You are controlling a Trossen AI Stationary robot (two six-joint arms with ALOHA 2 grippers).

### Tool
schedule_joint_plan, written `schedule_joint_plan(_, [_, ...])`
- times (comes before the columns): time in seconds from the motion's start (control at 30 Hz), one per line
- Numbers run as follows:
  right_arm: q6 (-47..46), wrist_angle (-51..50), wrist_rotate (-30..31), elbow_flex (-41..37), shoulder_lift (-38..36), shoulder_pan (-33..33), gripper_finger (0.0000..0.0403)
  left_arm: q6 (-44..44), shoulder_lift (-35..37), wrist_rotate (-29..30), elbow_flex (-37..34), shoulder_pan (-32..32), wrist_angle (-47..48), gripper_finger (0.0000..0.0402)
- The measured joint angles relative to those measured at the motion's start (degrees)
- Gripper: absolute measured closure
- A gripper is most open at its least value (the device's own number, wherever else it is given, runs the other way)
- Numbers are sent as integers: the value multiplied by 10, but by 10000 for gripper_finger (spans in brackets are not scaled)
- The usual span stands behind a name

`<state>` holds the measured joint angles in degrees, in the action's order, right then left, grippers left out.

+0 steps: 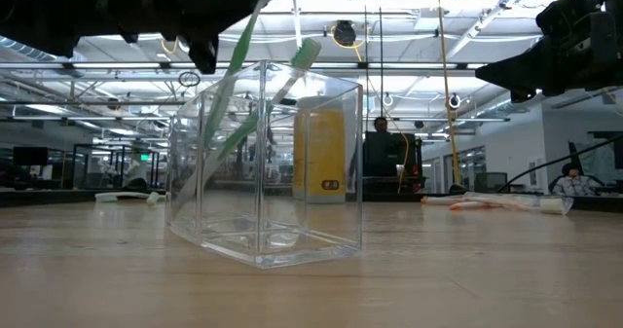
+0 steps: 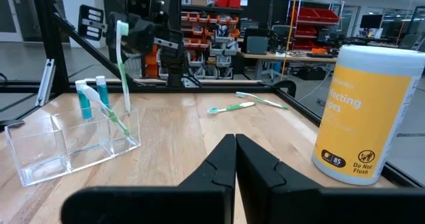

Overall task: Pick & Place toothbrushing station
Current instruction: Put the green toothbrush into the transparent organizer

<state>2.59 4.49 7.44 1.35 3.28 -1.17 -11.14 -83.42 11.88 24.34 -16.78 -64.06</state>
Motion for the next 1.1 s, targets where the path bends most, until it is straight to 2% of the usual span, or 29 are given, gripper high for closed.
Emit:
schedule_joint_plan(0.37, [0,0,0,0,0,0,399,-11,0,2,0,4,39,367])
schedule_joint_plan(0.77, [0,0,0,0,0,0,399,-15,0,6,0,7,39,364])
schedule_joint_plan(0.87, [0,0,0,0,0,0,399,-16,0,7,0,7,39,349])
schedule_joint_plan(1.1, [0,0,0,0,0,0,399,-25,0,7,0,7,39,285])
